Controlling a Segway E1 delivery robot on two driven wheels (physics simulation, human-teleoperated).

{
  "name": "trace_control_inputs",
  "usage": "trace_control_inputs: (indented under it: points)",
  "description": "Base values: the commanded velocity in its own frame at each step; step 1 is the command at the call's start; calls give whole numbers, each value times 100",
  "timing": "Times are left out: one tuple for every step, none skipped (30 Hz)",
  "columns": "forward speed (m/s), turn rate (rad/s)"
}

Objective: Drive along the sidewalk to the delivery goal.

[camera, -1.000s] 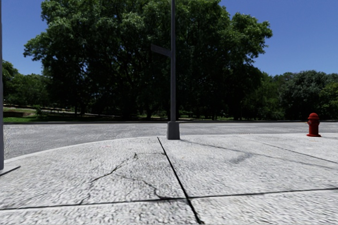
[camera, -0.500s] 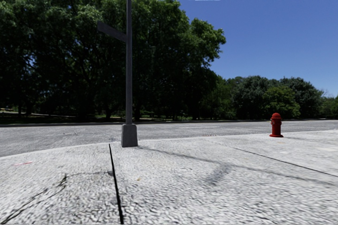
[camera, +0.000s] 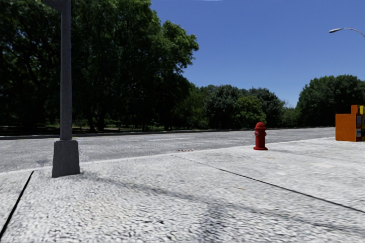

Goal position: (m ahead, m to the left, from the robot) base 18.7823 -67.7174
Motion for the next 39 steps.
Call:
trace_control_inputs:
  points:
    - [200, -62]
    - [200, -62]
    - [200, -62]
    - [200, -62]
    - [200, -62]
    - [200, -62]
    - [200, -62]
    - [200, -62]
    - [200, -62]
    - [200, -62]
    - [200, -62]
    - [200, -62]
    - [200, -62]
    - [200, -62]
    - [200, -62]
    - [200, -62]
    - [200, -62]
    - [200, -62]
    - [200, -62]
    - [200, -62]
    - [200, -62]
    - [200, -62]
    - [200, -62]
    - [200, -62]
    - [200, -62]
    - [200, -62]
    - [200, -62]
    - [200, -63]
    - [200, -67]
    - [200, -70]
    - [200, -70]
    - [200, -70]
    - [200, -71]
    - [200, -71]
    - [200, -71]
    - [200, -71]
    - [200, -71]
    - [200, -71]
    - [200, -71]
